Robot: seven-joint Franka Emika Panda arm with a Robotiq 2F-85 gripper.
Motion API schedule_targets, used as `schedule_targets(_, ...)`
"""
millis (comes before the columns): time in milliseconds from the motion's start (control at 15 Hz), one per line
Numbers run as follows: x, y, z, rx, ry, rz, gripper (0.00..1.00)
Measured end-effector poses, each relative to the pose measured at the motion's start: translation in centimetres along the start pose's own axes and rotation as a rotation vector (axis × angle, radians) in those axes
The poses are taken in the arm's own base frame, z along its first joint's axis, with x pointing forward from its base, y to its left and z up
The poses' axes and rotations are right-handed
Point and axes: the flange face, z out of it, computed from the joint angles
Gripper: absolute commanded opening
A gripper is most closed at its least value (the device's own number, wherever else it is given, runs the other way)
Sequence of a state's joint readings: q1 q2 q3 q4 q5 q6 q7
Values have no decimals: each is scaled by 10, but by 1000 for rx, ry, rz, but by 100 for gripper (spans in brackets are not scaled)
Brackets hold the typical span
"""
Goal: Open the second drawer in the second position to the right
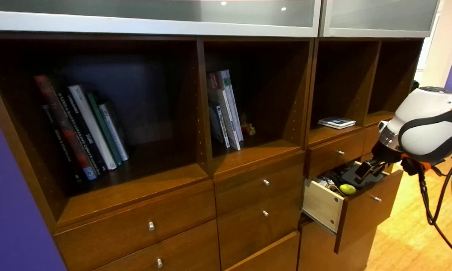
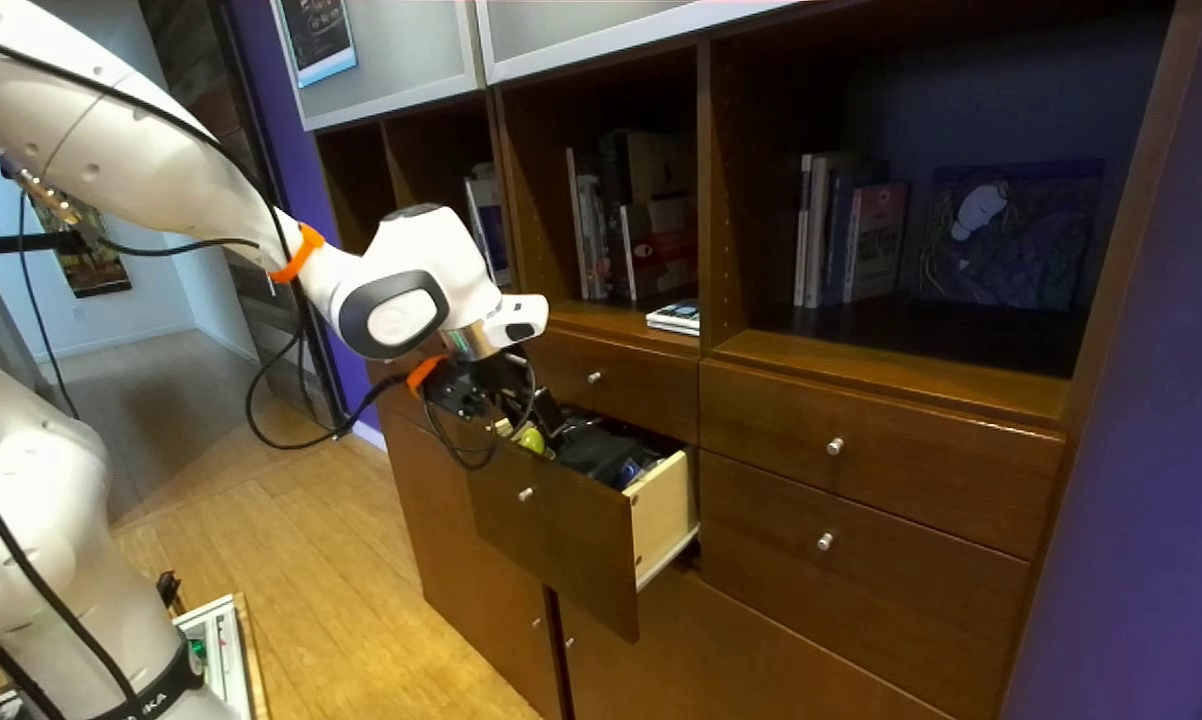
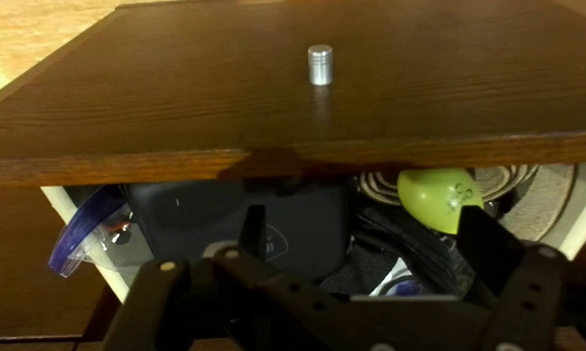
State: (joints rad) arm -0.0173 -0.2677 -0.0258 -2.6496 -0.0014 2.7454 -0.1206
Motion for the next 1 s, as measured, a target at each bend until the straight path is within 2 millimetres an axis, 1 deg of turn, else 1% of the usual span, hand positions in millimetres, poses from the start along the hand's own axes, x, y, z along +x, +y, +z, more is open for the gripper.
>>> schedule_targets(267, 6, 1, 18, 3, -39, -7, 100)
schedule_targets(467, 3, -2, 29, 15, -116, -20, 100)
schedule_targets(733, 4, -4, 27, 36, -233, -57, 100)
schedule_targets(1000, -4, -6, 26, 56, -368, -60, 100)
